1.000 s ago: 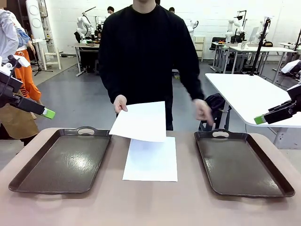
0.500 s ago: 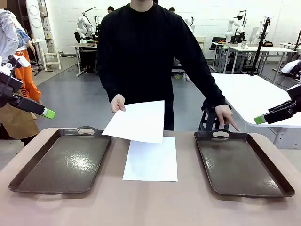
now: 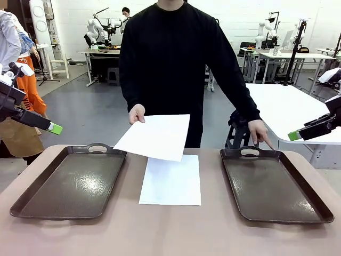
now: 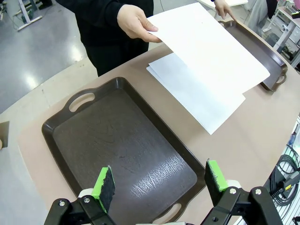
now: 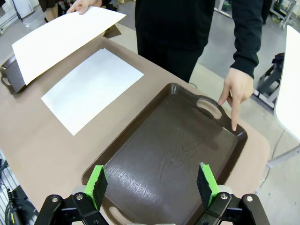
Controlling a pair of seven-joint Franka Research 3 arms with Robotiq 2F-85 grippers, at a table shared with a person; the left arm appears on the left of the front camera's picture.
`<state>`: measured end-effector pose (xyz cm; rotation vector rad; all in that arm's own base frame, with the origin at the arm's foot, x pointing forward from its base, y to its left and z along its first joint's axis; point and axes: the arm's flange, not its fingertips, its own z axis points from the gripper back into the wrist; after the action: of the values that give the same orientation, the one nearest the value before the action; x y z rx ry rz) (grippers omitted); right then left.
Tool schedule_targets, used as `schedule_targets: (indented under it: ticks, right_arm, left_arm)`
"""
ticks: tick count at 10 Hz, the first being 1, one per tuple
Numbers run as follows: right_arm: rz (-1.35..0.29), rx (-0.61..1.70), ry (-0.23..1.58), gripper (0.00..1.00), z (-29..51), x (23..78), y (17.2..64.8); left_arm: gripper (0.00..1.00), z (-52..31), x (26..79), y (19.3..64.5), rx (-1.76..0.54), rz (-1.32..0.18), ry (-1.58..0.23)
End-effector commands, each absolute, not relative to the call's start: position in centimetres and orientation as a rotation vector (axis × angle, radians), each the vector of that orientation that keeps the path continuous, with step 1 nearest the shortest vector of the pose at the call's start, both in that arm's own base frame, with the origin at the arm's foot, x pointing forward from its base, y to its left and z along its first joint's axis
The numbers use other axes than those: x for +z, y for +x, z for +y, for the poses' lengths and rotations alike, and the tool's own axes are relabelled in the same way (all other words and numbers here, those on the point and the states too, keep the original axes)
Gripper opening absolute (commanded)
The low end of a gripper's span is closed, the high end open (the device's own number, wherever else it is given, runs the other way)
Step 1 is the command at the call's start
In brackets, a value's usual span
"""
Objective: Sort the A4 documents.
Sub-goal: Receive the A4 Paper.
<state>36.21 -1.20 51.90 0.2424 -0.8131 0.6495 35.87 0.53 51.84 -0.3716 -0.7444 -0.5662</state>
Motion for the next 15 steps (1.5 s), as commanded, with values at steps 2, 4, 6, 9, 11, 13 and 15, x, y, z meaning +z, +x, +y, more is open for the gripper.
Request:
schedule_targets:
  ticks: [2,4,6,9,11,13,15]
  right_arm:
    - [-0.813,0.649,0.242,1.00,-1.2,51.9,36.2]
    - [-0.705,0.572,0.460,1.00,1.1,51.6,40.0]
    - [-0.568,0.506,0.609,1.00,4.5,50.0,43.1]
    - [-0.453,0.427,0.739,1.00,9.0,47.5,45.6]
    - [-0.390,0.349,0.914,1.00,12.2,45.6,47.9]
    - [-0.342,0.302,1.046,1.00,14.4,44.4,49.0]
    - [-0.318,0.273,1.144,1.00,16.1,43.5,50.4]
  left_arm:
    - [1.00,0.7,51.8,35.9,-0.567,-0.752,-0.376]
    - [1.00,0.7,51.8,35.9,-0.567,-0.752,-0.376]
    - [1.00,0.7,51.8,35.9,-0.567,-0.752,-0.376]
    - [1.00,0.7,51.8,35.9,-0.567,-0.752,-0.376]
    - [1.00,0.7,51.8,35.9,-0.567,-0.752,-0.376]
    - [1.00,0.7,51.8,35.9,-0.567,-0.752,-0.376]
    - [1.00,0.7,51.8,35.9,-0.567,-0.752,-0.376]
